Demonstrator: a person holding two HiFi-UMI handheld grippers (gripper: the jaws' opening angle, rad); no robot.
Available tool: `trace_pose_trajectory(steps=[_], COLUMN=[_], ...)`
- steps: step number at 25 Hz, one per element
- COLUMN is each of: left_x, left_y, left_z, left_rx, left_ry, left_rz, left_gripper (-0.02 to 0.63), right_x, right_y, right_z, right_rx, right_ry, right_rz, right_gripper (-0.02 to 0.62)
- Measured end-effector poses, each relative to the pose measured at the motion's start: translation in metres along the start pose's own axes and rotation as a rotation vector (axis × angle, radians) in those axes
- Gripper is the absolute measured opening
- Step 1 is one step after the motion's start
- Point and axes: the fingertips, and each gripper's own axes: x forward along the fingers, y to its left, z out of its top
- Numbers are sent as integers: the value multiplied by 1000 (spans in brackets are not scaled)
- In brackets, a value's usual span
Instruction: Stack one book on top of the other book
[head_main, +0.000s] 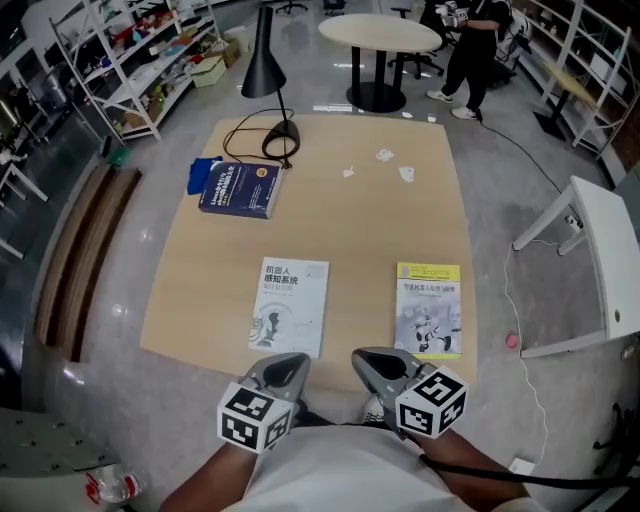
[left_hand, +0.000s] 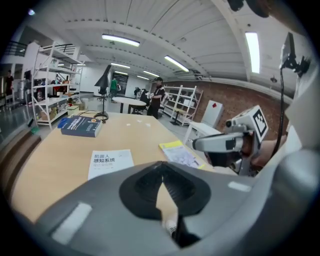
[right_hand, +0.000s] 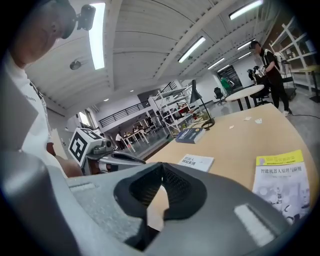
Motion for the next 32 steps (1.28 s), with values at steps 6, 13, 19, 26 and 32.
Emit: trace_pose_trajectory(steps=[6, 13, 19, 26, 32], left_x=[5, 28, 53, 65, 68], left_y=[103, 200, 214, 211, 209], left_z=[-15, -63, -100, -120, -121], left_rx=[-1, -158, -221, -285, -312], left_ry=[80, 203, 304, 357, 370], left_rz=[35, 35, -13, -8, -9], left_gripper=[5, 65, 119, 135, 133], right_x=[61, 109, 125, 136, 139], right_y=[-19, -53, -76, -88, -91], right_z=[-11, -45, -98, -129, -137], right_rx=[60, 178, 286, 366, 419], right_ry=[44, 117, 242, 325, 337], right_rz=[-122, -310, -416, -443, -417], right_gripper=[2, 2, 73, 118, 135])
